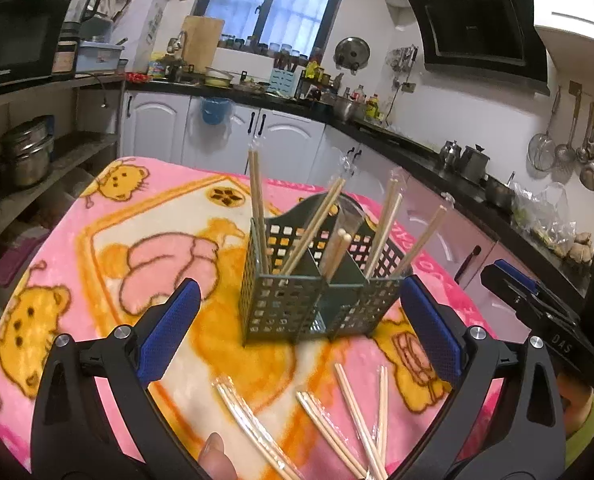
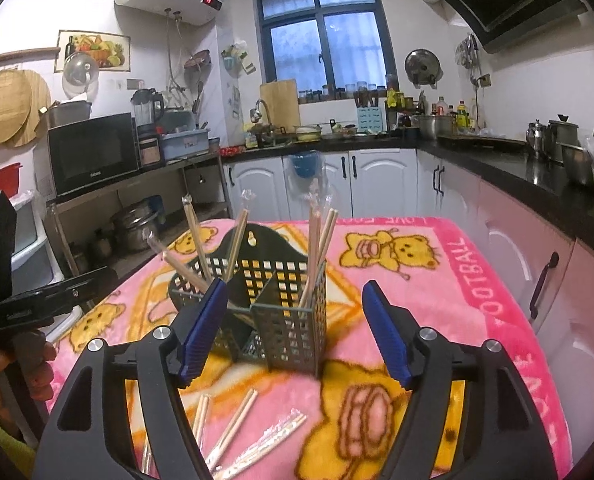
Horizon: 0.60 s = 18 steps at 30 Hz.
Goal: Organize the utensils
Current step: 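Open both tools to release the chopsticks and pull back from the basket, then lower both tools to the chopstick pile and close each on a chopstick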
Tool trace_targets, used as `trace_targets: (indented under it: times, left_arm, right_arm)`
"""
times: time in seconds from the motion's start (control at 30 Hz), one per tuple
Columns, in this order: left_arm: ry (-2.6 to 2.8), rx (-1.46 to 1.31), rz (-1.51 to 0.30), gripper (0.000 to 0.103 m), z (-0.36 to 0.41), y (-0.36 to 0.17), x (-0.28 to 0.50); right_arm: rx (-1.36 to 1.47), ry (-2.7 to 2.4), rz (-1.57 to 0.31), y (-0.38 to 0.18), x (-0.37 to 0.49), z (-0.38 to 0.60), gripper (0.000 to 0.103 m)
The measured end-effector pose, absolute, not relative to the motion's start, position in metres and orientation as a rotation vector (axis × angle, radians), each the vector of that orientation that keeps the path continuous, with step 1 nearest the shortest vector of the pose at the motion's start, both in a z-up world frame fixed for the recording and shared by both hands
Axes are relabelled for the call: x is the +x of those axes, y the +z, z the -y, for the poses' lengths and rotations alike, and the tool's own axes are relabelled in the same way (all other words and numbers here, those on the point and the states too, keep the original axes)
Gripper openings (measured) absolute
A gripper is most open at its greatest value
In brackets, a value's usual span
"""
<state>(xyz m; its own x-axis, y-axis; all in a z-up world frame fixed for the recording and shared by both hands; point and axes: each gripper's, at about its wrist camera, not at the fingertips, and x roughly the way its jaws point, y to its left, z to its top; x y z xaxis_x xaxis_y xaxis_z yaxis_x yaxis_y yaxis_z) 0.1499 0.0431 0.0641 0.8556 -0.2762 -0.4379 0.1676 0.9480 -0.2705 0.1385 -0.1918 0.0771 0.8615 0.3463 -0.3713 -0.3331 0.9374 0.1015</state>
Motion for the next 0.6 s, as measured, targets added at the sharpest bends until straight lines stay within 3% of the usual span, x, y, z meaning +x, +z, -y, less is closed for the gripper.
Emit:
trace_targets:
  times: [0.6]
  left_arm:
    - [-0.26,-0.197,-0.605,0.092,-0.012,0.024,0.15]
  right_arm:
    - [0.002,0.348,-0.508,0.046,0.136,0.205,0.067]
